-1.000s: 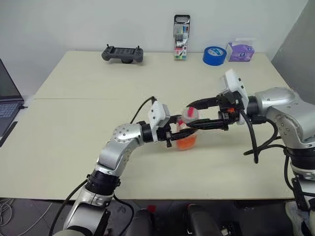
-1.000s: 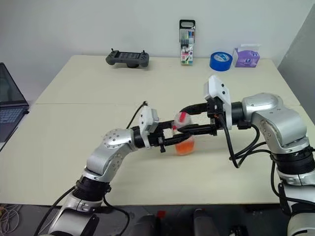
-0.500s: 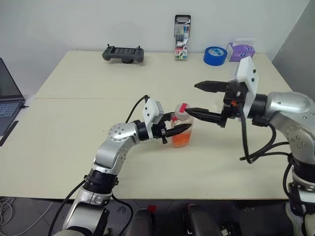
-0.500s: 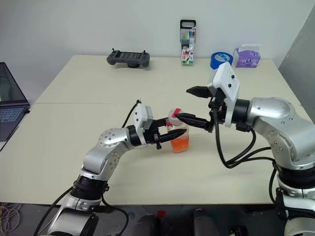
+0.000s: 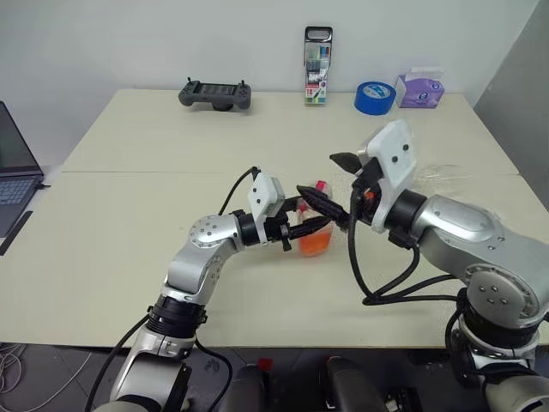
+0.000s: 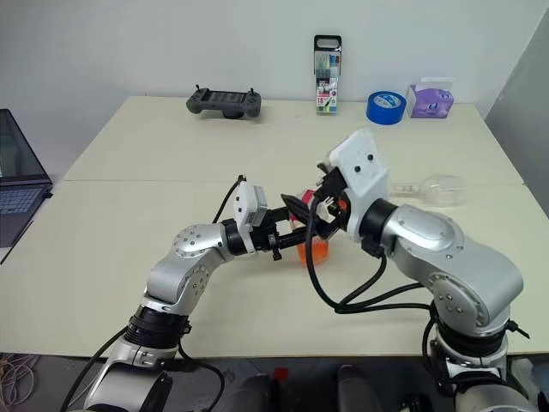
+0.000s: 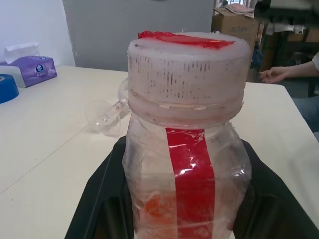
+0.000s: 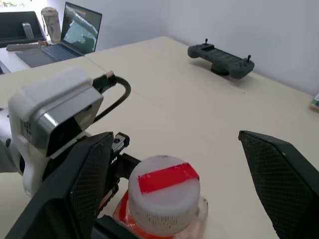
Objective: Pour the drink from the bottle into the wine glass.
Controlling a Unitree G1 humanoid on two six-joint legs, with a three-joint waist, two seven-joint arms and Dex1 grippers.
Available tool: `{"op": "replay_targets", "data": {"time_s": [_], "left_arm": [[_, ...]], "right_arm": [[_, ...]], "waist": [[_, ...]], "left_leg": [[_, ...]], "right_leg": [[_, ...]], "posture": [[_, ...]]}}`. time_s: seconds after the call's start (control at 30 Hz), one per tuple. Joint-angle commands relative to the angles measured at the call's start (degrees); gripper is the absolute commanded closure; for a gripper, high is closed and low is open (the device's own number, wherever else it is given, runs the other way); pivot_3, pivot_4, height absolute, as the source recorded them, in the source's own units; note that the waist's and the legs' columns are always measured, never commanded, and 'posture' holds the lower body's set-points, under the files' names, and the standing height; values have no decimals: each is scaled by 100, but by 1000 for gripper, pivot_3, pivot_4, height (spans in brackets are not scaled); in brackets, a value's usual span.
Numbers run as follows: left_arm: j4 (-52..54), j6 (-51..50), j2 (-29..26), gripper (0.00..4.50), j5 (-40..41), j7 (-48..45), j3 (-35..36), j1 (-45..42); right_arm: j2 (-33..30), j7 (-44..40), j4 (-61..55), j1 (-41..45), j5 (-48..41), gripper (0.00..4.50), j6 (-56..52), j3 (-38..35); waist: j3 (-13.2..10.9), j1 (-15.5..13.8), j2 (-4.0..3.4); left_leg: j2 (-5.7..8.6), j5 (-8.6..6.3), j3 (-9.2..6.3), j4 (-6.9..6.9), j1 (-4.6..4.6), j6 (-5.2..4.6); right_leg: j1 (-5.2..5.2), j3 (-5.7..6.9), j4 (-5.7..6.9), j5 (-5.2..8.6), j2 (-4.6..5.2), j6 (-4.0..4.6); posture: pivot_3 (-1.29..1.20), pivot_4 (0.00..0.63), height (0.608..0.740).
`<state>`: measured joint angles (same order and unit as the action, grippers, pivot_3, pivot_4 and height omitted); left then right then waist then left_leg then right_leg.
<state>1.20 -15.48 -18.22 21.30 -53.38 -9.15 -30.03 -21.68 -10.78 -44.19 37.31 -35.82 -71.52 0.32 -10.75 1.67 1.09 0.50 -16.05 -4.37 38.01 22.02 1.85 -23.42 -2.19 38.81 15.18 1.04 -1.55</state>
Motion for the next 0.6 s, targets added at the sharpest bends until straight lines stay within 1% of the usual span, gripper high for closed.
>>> {"op": "replay_targets", "data": {"time_s": [0.03,0.27,0.43,0.6], "left_arm": [[68,189,25,2606,18,-13,105,-161],[148,176,-12,2606,28,12,110,-75],[156,173,-29,2606,21,34,115,-76],[171,186,-37,2608,10,32,93,-46]], "right_arm": [[157,280,-20,13,236,227,67,136],[397,385,150,-3,449,227,191,309],[554,466,228,-56,622,227,335,222],[341,364,194,-218,656,227,322,56]], "waist": [[0,7,0],[0,11,0],[0,11,0],[0,12,0]], "left_leg": [[0,0,0,0,0,0],[-1,0,1,0,0,0],[-1,0,2,0,0,0],[-1,0,1,-1,0,0]], "right_leg": [[-1,0,2,0,-1,0],[-4,2,5,0,-3,0],[-4,2,4,0,-3,0],[-5,2,5,0,-3,0]], "posture": [[0,150,740],[0,150,740],[0,150,740],[0,150,740]]}}
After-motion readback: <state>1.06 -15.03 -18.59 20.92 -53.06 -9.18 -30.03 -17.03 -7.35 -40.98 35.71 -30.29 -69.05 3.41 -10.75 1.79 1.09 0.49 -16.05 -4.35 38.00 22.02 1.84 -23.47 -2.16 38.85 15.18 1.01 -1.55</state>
